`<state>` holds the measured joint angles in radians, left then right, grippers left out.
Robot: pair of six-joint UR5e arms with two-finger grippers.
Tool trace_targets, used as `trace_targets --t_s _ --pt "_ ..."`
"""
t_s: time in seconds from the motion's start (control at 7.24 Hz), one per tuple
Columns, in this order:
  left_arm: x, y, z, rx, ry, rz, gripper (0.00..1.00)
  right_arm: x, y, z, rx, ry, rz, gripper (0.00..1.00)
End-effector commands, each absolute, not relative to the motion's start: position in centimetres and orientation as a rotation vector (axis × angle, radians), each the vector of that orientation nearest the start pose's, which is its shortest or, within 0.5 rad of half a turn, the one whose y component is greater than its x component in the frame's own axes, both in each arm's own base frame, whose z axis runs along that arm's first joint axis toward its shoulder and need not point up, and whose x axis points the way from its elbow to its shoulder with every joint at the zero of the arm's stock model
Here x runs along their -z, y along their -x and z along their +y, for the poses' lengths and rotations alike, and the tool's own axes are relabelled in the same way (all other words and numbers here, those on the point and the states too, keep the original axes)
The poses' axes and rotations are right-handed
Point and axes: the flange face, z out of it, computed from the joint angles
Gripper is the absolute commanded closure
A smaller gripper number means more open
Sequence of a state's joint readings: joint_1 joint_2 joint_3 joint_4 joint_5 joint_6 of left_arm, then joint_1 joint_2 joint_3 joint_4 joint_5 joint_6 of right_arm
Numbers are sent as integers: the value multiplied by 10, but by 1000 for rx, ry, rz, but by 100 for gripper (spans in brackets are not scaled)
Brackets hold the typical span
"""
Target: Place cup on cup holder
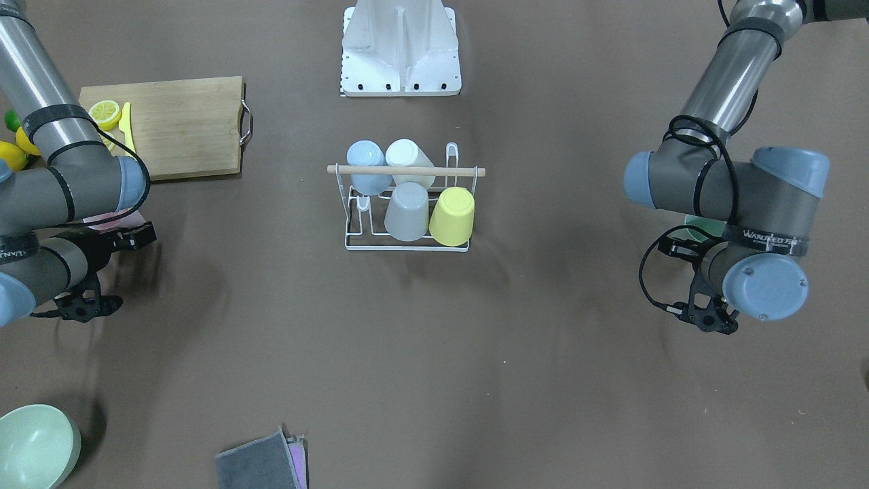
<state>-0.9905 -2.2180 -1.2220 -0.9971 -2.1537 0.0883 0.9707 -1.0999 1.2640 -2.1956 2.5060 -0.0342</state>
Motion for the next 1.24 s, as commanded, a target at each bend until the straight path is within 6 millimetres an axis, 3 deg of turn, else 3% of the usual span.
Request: trace_targets --t_s 0.0,0.14,0.41,0.55,1.1 --pt "-509 -329 -625 -582 432 480 2 -575 321 -558 373 682 -762 28" --pt "-513 -336 -623 -596 429 466 2 -574 321 -558 368 688 -761 38" --pt "-519 -338 -623 -612 422 427 2 -574 319 -557 359 699 -758 41" --pt "-519 -340 -622 -616 420 427 2 -575 319 -557 357 701 -760 50" --pt "-523 -352 -614 -622 438 419 2 -569 310 -565 346 681 -776 58"
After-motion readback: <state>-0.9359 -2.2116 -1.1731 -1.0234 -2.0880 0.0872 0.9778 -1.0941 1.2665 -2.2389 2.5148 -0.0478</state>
